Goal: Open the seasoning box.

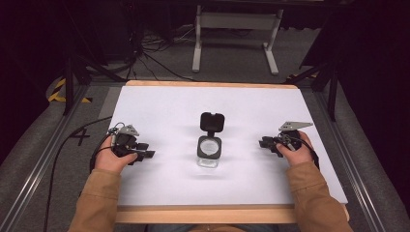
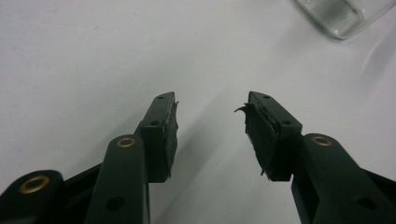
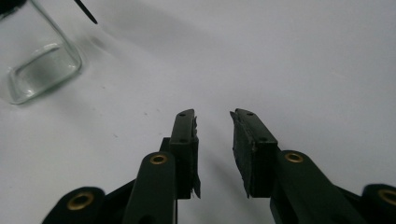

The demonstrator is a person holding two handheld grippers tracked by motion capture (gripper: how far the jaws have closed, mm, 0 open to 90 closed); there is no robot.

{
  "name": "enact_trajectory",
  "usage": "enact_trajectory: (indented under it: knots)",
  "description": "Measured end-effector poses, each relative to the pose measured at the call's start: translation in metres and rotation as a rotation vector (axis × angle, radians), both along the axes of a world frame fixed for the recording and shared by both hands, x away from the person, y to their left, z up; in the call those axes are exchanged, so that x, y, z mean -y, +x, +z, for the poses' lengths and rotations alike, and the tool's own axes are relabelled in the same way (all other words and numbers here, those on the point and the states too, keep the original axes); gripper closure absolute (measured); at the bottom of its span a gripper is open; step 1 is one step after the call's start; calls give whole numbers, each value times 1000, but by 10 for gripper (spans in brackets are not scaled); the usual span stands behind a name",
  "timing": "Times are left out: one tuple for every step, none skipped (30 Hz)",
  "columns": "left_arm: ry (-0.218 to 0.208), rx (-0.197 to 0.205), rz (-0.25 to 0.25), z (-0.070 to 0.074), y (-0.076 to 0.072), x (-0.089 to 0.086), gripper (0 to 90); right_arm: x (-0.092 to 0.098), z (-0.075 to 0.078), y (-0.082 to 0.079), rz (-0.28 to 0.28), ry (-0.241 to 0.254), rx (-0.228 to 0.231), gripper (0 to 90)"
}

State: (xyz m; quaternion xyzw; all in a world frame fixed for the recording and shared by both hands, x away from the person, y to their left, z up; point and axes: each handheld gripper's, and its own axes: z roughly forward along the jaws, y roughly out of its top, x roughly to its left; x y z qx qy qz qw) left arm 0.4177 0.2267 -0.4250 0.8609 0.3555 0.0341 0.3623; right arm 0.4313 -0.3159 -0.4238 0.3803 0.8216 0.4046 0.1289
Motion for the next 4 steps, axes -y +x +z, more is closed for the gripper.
enact_trajectory:
  knots:
    - [-3,-6,2,0,0,0,539,1,-1,1,0,-10,-1,699]
    - [-6,-11,3,0,-1,0,539,0,-2,1,-6,-10,-11,693]
    - [-3,-7,1,1,0,1,539,0,-3,1,-6,-10,-8,688]
    - [-6,-19,-2,2,-1,3,539,0,-2,1,-5,-6,-11,677]
